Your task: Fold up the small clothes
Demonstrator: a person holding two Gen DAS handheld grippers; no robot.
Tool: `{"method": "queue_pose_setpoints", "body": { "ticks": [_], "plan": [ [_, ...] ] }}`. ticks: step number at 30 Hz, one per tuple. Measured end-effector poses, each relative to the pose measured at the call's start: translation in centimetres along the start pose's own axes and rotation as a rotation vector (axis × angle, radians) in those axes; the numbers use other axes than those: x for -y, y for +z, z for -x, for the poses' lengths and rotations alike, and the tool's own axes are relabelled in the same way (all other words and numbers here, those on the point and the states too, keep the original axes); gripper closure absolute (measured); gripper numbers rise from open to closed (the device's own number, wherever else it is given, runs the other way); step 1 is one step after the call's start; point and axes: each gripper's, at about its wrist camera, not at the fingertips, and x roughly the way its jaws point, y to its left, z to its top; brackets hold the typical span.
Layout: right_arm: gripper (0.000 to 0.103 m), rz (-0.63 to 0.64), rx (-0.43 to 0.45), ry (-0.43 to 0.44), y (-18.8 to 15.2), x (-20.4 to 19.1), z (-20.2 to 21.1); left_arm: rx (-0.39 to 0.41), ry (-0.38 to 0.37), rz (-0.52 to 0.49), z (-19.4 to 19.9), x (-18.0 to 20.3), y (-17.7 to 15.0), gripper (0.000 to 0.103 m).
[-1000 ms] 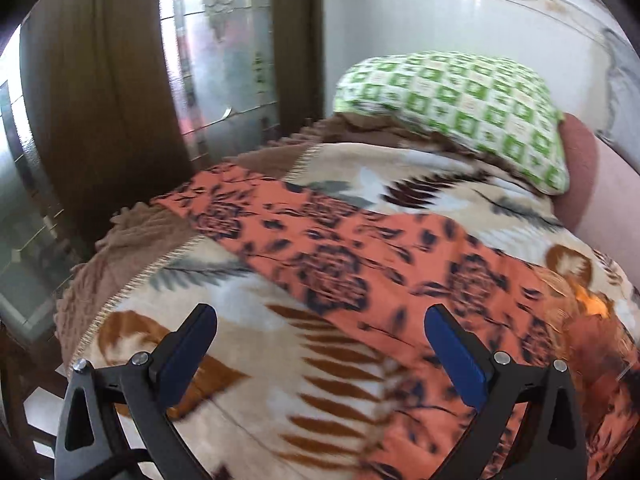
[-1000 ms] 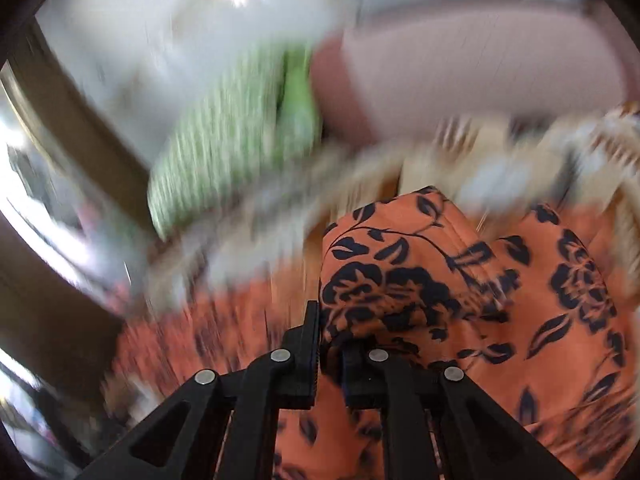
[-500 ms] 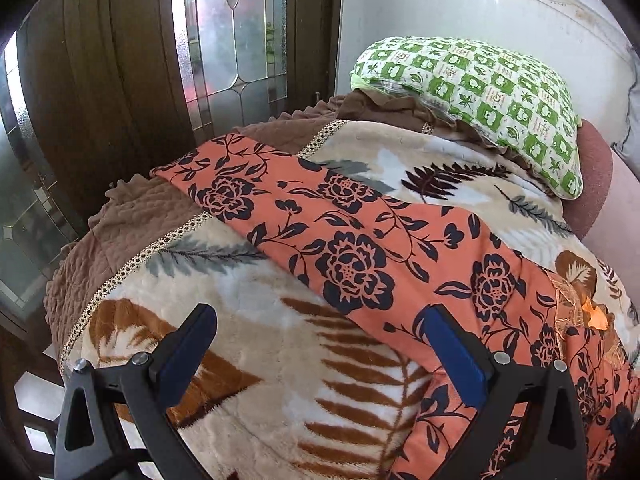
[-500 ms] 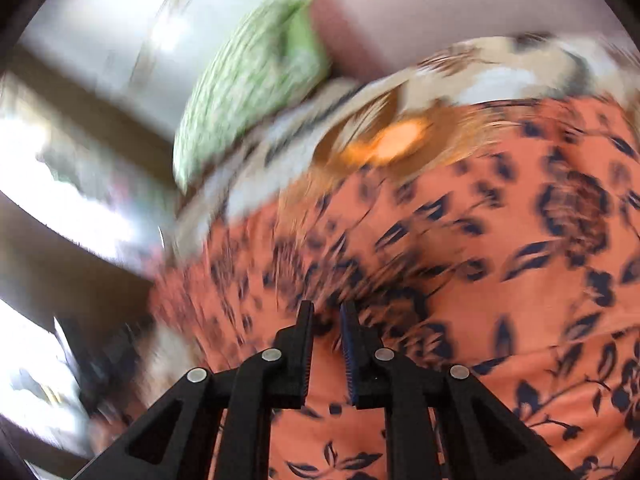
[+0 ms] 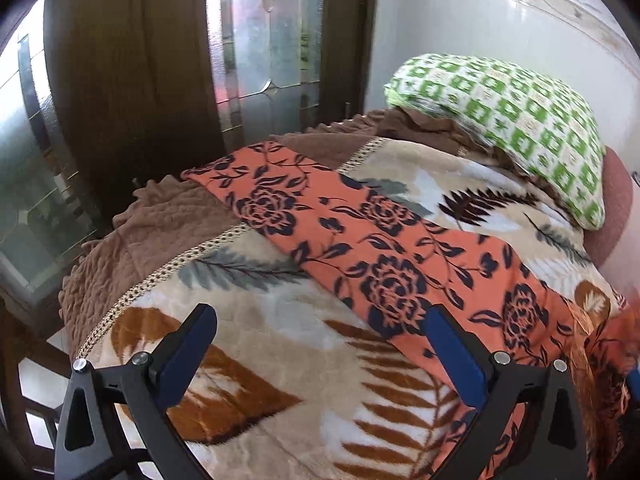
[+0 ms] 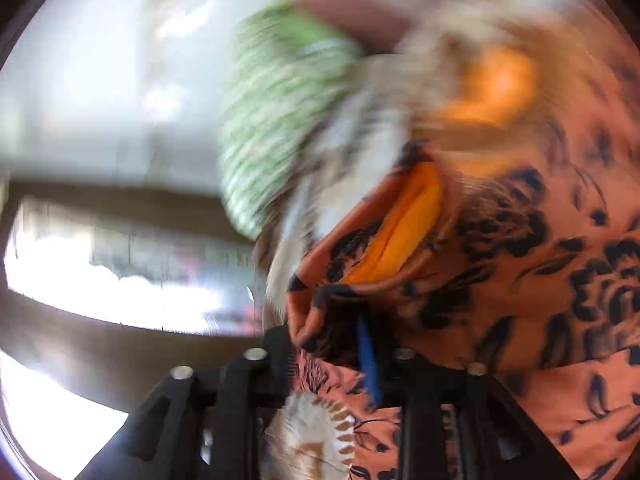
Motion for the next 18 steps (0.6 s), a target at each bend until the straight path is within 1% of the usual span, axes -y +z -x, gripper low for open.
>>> {"method": "queue_pose_setpoints", "body": {
  "ticks": [2,3,4,6,7,8,9,10,11,12,13,15,16,17,18],
  "plan": [
    [0.033,0.175,-0.038,0.000,-0.6,-3.6,-0.9,-0.010,0.007,0.005,-0.3,-0.2,0.0,0.000],
    [0.033,0.245,-0.047,-0.022,-0.9,-4.7,-1.2,-0.019,0.005,0.005,-0.4,-0.1,-0.1,0.000],
    [0.033,0.303,-0.049,-0.074,-1.2,-5.1,-1.2,-0.024,0.002,0.002,-0.4,0.1,-0.2,0.000],
    [0.033,0.360,-0.056,-0.198,-1.2,-4.2,-1.3,-0.024,0.001,-0.018,-0.3,0.7,-0.4,0.000],
    [0.033,0.363,-0.060,-0.256,-1.0,-3.3,-0.8,-0.021,-0.001,-0.031,-0.2,1.1,-0.6,0.000],
    [0.033,0.341,-0.049,-0.313,-0.8,-1.6,0.2,-0.015,-0.006,-0.047,0.0,1.5,-0.7,0.000],
    [0.033,0.311,-0.023,-0.336,-0.5,-0.1,1.2,-0.012,-0.008,-0.057,0.2,1.8,-0.8,0.000],
    [0.033,0.262,0.022,-0.350,0.1,1.6,2.5,-0.007,-0.009,-0.071,0.3,2.1,-0.9,0.000],
    [0.033,0.214,0.063,-0.348,0.4,3.6,5.1,-0.001,-0.010,-0.082,0.5,2.4,-1.0,0.000],
    [0.033,0.167,0.109,-0.344,1.1,4.9,6.4,0.002,-0.013,-0.087,0.6,2.6,-1.1,0.000],
    [0.033,0.104,0.172,-0.356,1.9,6.9,8.1,0.005,-0.017,-0.089,0.6,2.8,-1.2,0.000],
    [0.033,0.033,0.257,-0.459,3.4,10.0,10.2,0.010,-0.019,-0.101,0.7,3.2,-1.2,0.000],
    [0.034,0.006,0.291,-0.533,4.2,11.9,11.4,0.009,-0.014,-0.106,0.6,3.3,-1.2,0.000],
    [0.039,-0.031,0.307,-0.592,4.6,13.6,12.4,0.004,-0.011,-0.110,0.5,3.4,-1.2,0.000],
    [0.070,-0.092,0.325,-0.642,5.0,15.9,13.8,-0.005,-0.011,-0.106,0.2,3.4,-1.1,0.000]
  ]
}}
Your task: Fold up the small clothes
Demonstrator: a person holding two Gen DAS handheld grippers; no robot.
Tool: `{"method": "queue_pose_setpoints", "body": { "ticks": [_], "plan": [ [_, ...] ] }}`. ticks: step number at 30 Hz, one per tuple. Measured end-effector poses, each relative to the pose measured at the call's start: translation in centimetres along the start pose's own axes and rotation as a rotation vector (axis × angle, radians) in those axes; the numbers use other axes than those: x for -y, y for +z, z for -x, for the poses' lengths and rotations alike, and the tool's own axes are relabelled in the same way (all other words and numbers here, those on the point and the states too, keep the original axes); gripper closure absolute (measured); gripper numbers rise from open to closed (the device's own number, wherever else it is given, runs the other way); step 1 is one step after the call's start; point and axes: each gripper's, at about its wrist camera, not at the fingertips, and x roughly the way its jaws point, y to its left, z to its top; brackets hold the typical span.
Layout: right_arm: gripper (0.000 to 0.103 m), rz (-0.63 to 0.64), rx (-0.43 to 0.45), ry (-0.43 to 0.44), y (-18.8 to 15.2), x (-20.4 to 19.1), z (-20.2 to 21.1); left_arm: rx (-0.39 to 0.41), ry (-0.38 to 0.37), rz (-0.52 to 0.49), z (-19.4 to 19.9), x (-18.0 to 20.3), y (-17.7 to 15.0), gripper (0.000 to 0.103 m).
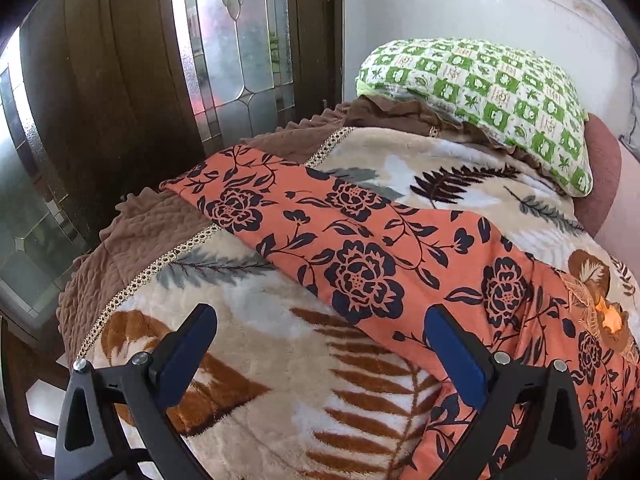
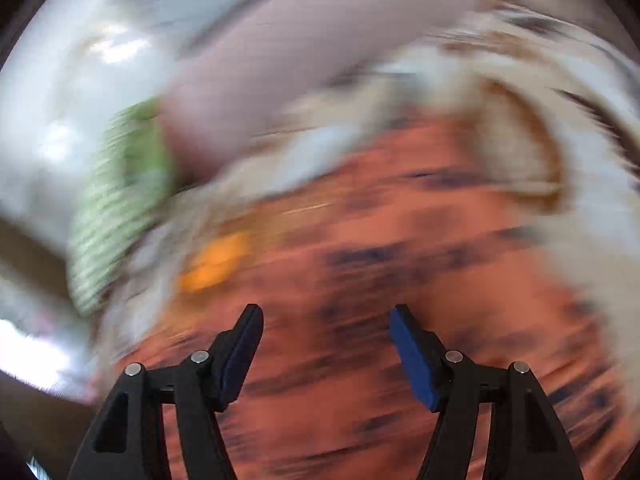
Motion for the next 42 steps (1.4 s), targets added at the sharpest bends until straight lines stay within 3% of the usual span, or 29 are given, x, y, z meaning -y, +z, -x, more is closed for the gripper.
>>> {"method": "queue_pose_setpoints", "body": {
  "ticks": [1,3,6,11,14,16,18,22,30,32,34,37,42],
  "plan": [
    [0.080,-0.056,0.005,0.021,0.4,2.0,-0.1,-0.007,-0.001,0.010,-0.2,-0.2,0.1,0.000],
    [0.081,-0.148,-0.006,0.100,0.5,4.1,0.3,-0.017,0.007,0.036,-0.8,-0.8,0.4,0.000],
    [0.077,0.000,-0.029,0.088,-0.7,2.5,1.8,-0.038,0.032,0.102,-2.0,-3.1,1.2,0.000],
    [0.077,0.185,-0.080,0.268,-5.7,-0.3,4.2,-0.065,0.045,0.247,-3.3,-7.9,1.9,0.000],
    [0.077,0.219,-0.113,0.349,-8.3,0.7,5.0,-0.088,-0.001,0.341,-4.0,-10.9,1.9,0.000],
    [0.077,0.157,-0.155,0.406,-9.8,2.1,4.3,-0.109,-0.052,0.398,-4.5,-12.9,1.7,0.000],
    [0.078,0.045,-0.241,0.421,-10.3,3.2,2.6,-0.130,-0.119,0.447,-5.0,-14.6,1.3,0.000],
    [0.078,0.088,-0.297,0.382,-9.1,1.6,1.6,-0.190,-0.232,0.564,-6.4,-17.6,1.8,0.000],
    [0.078,-0.057,-0.410,0.462,-7.7,3.6,0.4,-0.226,-0.262,0.493,-9.1,-19.0,8.4,0.000],
    [0.078,-0.052,-0.410,0.459,-7.6,3.5,0.5,-0.271,-0.272,0.505,-10.9,-19.3,9.0,0.007],
    [0.078,-0.034,-0.402,0.449,-7.6,3.2,0.6,-0.310,-0.328,0.578,-12.6,-20.3,8.9,0.028],
    [0.078,-0.027,-0.401,0.447,-7.5,3.5,0.8,-0.346,-0.372,0.659,-14.8,-21.0,8.2,0.030],
    [0.078,-0.015,-0.392,0.452,-7.5,3.5,0.7,-0.258,-0.407,0.666,-15.7,-20.6,8.9,0.030]
  ]
}}
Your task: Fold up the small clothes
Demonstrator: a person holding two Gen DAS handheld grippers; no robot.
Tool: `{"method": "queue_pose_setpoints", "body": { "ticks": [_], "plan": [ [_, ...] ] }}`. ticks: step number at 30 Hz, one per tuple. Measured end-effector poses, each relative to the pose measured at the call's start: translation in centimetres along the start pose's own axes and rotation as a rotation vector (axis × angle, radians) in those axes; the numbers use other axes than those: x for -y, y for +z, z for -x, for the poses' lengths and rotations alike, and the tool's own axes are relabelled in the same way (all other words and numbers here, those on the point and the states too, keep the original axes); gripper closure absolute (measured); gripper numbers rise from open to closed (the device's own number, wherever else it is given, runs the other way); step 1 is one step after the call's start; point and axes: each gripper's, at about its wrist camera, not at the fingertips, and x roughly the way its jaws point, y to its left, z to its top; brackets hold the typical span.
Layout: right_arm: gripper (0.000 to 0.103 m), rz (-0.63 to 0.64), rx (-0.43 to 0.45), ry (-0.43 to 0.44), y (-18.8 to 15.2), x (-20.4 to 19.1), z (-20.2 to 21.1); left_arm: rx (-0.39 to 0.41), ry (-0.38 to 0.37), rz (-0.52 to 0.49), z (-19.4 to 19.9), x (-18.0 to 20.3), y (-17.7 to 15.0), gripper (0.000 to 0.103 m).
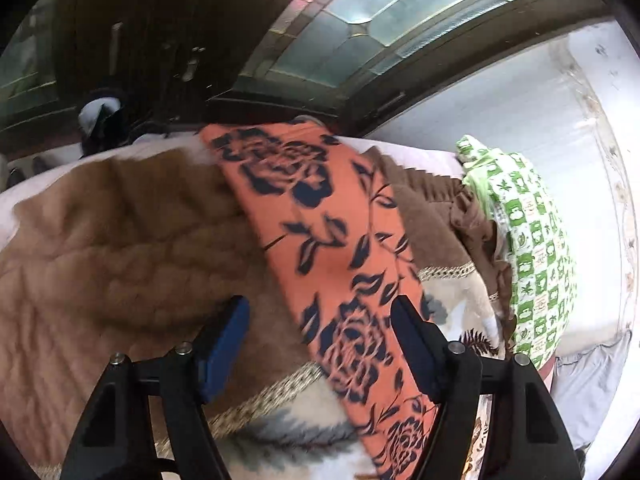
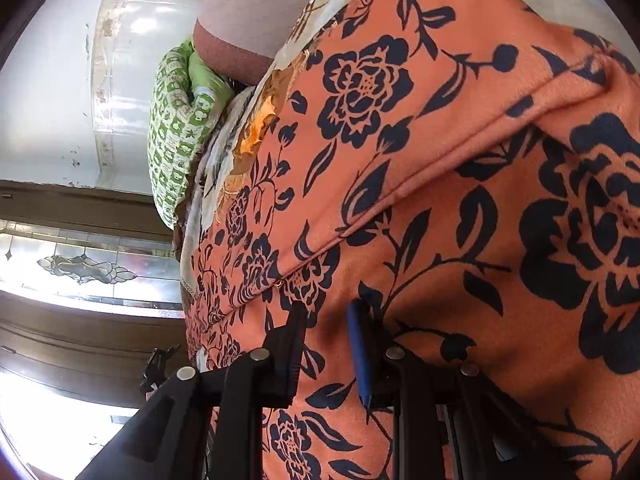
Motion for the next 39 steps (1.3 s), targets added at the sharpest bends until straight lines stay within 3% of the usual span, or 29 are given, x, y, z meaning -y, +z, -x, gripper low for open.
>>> {"method": "queue_pose_setpoints", "body": {
  "ticks": [3,5,6,8,9,10,12,14,20,25,30,34,39],
  "plan": [
    [0.078,0.013,0.003,-0.003,0.1,-0.2,-0.2,0.044,0.019,-0.041,-1.0,0.8,0.5,0.030],
    [0.078,0.014,0.002,-0.001,0.1,-0.2,-0.3,0.073,0.035,-0.070,-1.8,1.2,0.9,0.037],
    [0.078,0.013,0.002,0.000,0.1,-0.2,-0.3,0.083,0.044,-0.073,-1.9,1.2,1.1,0.044],
    [0.078,0.017,0.001,0.002,0.3,-0.2,-0.5,0.097,0.060,-0.070,-2.2,1.2,1.6,0.069],
    [0.078,0.020,0.001,0.001,0.3,-0.3,-0.6,0.082,0.058,-0.061,-2.4,1.0,1.9,0.093],
    [0.078,0.021,0.002,0.001,0.3,-0.3,-0.6,0.069,0.053,-0.049,-2.4,0.9,2.0,0.099],
    [0.078,0.024,0.003,0.002,0.4,-0.4,-0.7,0.091,0.051,-0.047,-1.5,1.4,1.9,0.099],
    [0.078,0.025,0.004,0.001,0.4,-0.4,-0.5,0.131,0.034,-0.110,0.0,3.1,1.4,0.099],
    [0.077,0.008,0.078,0.006,0.7,-0.6,1.4,0.137,-0.062,-0.357,5.1,12.8,-2.7,0.099],
    [0.077,-0.012,0.192,0.034,1.5,-0.7,5.3,0.102,-0.169,-0.596,9.0,23.1,-11.0,0.099],
    [0.077,-0.056,0.271,0.068,2.4,0.4,8.9,0.014,-0.242,-0.821,9.9,32.4,-22.9,0.099],
    [0.077,-0.116,0.334,0.103,3.5,2.1,12.1,-0.092,-0.272,-0.953,8.3,37.1,-33.3,0.099],
    [0.077,-0.173,0.428,0.131,4.8,4.4,16.1,-0.246,-0.275,-1.051,3.9,38.9,-45.9,0.099]
  ]
}}
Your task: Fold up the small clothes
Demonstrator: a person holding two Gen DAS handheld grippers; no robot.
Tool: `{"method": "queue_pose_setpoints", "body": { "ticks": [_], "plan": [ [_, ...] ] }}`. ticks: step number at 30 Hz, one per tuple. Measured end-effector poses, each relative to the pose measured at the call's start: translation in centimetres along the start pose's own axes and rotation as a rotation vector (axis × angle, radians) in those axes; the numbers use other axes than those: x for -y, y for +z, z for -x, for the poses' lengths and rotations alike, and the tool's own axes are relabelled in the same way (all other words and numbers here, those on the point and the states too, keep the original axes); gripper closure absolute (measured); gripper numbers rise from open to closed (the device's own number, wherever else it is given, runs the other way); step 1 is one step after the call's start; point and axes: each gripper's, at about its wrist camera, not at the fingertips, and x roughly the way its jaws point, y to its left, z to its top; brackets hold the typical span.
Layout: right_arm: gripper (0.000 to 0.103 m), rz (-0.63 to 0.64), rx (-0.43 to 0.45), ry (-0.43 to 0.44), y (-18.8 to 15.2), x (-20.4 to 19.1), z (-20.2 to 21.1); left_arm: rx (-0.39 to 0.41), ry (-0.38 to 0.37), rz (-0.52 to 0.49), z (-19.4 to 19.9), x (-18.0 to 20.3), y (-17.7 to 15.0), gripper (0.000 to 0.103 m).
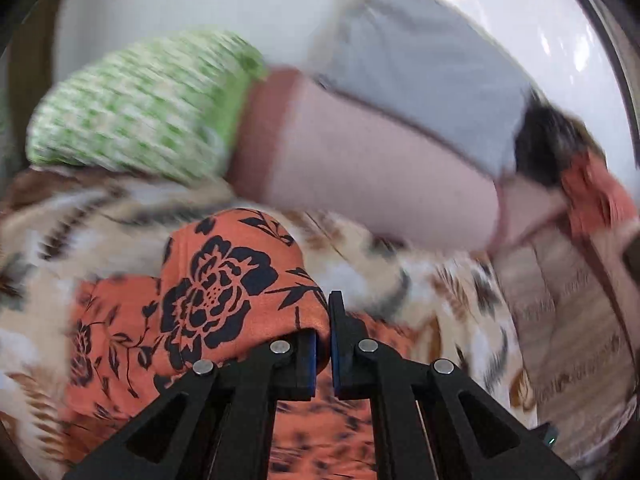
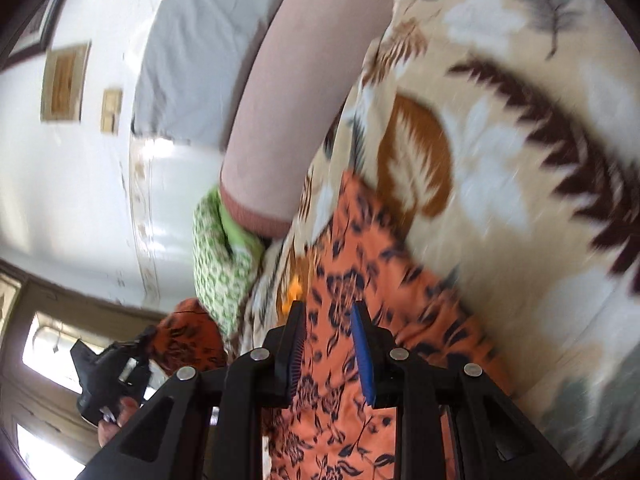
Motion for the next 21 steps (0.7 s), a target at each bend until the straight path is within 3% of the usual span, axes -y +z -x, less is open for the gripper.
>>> {"method": "queue_pose_setpoints", "body": {
  "ticks": [2,4,5,7,8,10,11,12,16,18,21],
  "plan": [
    [0.077,-0.016,0.034,-0.005,1.2,0.6,1.0,-0.099,-0.019,-0.001,-4.1,2.4,-2.8,0.096],
    [0.077,-0.033,0.048,-0.005,2.0,1.0,1.4,-0.213,-0.031,0.002,-7.3,3.4,-5.1,0.076],
    [0.077,-0.042,0.048,-0.005,2.4,1.3,1.6,-0.276,-0.034,0.007,-8.9,3.5,-6.3,0.071],
    [0.076,-0.043,0.049,-0.007,3.2,1.5,2.1,-0.298,-0.051,0.033,-9.2,3.2,-7.8,0.066],
    [0.074,-0.034,0.054,-0.015,3.5,1.6,2.3,-0.292,-0.074,0.050,-8.2,2.9,-8.6,0.063],
    [0.059,-0.022,0.058,-0.028,3.5,1.6,2.4,-0.268,-0.097,0.072,-6.9,1.5,-8.4,0.046],
    [0.040,-0.021,0.056,-0.032,3.5,1.7,2.6,-0.236,-0.098,0.074,-5.5,0.6,-8.1,0.043],
    [0.036,-0.031,0.056,-0.027,3.4,1.8,2.6,-0.203,-0.105,0.064,-4.3,0.2,-7.8,0.039],
    [0.036,0.014,0.035,-0.023,2.5,0.6,1.6,-0.028,-0.098,0.021,1.5,-3.9,-7.0,0.029],
    [0.036,0.061,0.009,-0.024,1.6,-0.5,0.7,0.034,-0.009,0.029,3.2,-7.1,-6.6,0.021],
    [0.037,0.129,-0.031,-0.023,0.0,-2.1,-1.0,0.057,0.133,0.104,3.3,-12.3,-7.1,0.021]
  ]
}}
